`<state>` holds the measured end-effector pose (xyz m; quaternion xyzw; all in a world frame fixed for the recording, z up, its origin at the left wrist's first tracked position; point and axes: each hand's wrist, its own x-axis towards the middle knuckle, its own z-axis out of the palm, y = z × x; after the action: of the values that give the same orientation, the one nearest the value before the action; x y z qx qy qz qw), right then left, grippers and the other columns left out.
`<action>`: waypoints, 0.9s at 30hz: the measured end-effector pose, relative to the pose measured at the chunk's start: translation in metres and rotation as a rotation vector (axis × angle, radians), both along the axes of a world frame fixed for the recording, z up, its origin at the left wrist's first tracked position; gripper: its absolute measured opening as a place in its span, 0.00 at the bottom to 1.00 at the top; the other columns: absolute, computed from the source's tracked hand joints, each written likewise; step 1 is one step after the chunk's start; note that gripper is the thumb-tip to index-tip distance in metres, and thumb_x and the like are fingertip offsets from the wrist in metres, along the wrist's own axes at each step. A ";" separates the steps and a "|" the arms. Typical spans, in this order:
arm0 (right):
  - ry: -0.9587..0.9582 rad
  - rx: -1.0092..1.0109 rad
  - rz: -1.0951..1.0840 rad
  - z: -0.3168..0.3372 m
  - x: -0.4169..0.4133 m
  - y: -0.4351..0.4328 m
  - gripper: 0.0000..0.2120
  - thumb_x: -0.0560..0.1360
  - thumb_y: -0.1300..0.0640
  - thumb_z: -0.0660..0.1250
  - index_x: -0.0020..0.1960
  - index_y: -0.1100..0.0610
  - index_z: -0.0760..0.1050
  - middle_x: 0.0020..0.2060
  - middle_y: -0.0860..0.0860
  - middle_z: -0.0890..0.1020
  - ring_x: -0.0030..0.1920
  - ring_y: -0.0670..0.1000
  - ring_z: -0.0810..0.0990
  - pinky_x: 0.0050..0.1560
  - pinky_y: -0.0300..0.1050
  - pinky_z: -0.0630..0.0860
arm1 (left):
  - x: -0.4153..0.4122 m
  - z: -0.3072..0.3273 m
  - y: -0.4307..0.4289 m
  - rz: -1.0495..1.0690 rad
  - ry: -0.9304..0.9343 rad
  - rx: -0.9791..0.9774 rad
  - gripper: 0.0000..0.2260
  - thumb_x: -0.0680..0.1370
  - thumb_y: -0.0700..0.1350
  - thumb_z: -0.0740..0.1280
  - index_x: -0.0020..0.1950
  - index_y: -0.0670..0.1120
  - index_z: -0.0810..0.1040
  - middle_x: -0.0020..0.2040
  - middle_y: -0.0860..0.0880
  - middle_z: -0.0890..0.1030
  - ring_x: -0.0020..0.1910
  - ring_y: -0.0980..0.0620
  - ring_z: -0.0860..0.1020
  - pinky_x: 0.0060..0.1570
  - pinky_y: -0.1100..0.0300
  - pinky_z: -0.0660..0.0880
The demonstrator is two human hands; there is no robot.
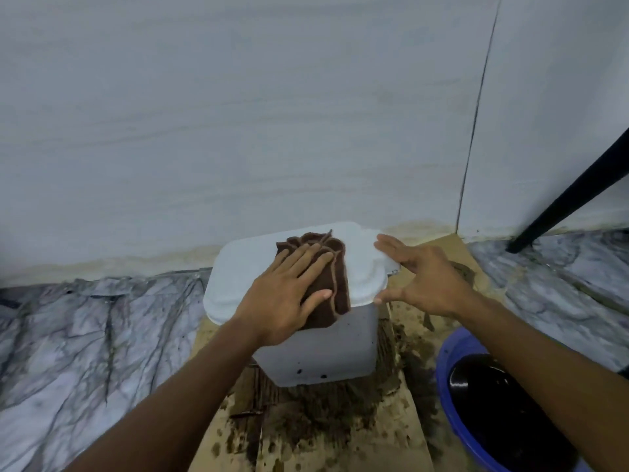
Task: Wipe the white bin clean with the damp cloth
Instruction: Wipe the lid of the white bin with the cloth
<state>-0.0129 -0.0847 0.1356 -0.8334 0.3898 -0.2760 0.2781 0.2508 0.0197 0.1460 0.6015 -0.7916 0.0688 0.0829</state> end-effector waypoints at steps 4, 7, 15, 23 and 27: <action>-0.044 0.045 0.002 -0.001 0.001 0.000 0.47 0.57 0.48 0.85 0.73 0.50 0.71 0.73 0.39 0.67 0.72 0.37 0.65 0.74 0.45 0.65 | 0.072 -0.006 0.037 0.117 0.036 0.007 0.29 0.84 0.64 0.48 0.83 0.53 0.56 0.82 0.53 0.55 0.82 0.53 0.51 0.80 0.51 0.49; -0.069 0.077 0.004 -0.002 0.003 0.000 0.48 0.56 0.49 0.85 0.73 0.51 0.71 0.73 0.42 0.69 0.72 0.38 0.65 0.73 0.49 0.67 | 0.111 -0.012 0.062 0.188 0.043 0.039 0.31 0.83 0.66 0.48 0.83 0.54 0.52 0.83 0.53 0.52 0.82 0.54 0.47 0.80 0.48 0.47; -0.069 0.071 -0.053 0.003 0.011 0.006 0.55 0.50 0.35 0.80 0.73 0.54 0.71 0.72 0.43 0.69 0.72 0.40 0.66 0.72 0.51 0.69 | 0.045 -0.014 0.032 0.178 -0.057 -0.055 0.33 0.84 0.66 0.47 0.83 0.48 0.56 0.82 0.46 0.58 0.81 0.45 0.54 0.80 0.48 0.51; -0.079 0.071 -0.058 0.004 0.014 0.010 0.56 0.49 0.33 0.80 0.73 0.53 0.71 0.73 0.43 0.69 0.72 0.42 0.67 0.71 0.54 0.70 | 0.041 0.004 0.011 -0.008 0.103 0.039 0.26 0.84 0.61 0.53 0.82 0.55 0.59 0.82 0.53 0.59 0.81 0.52 0.55 0.79 0.54 0.53; -0.093 0.097 -0.054 0.003 0.014 0.010 0.55 0.49 0.36 0.82 0.72 0.53 0.72 0.72 0.42 0.70 0.71 0.38 0.67 0.71 0.51 0.70 | 0.094 -0.002 0.037 0.064 0.175 0.097 0.29 0.83 0.64 0.50 0.82 0.54 0.57 0.82 0.53 0.57 0.81 0.52 0.54 0.79 0.48 0.54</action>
<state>0.0008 -0.0751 0.1387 -0.7944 0.4117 -0.3025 0.3286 0.3449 0.0564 0.1435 0.6335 -0.7641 -0.0197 0.1203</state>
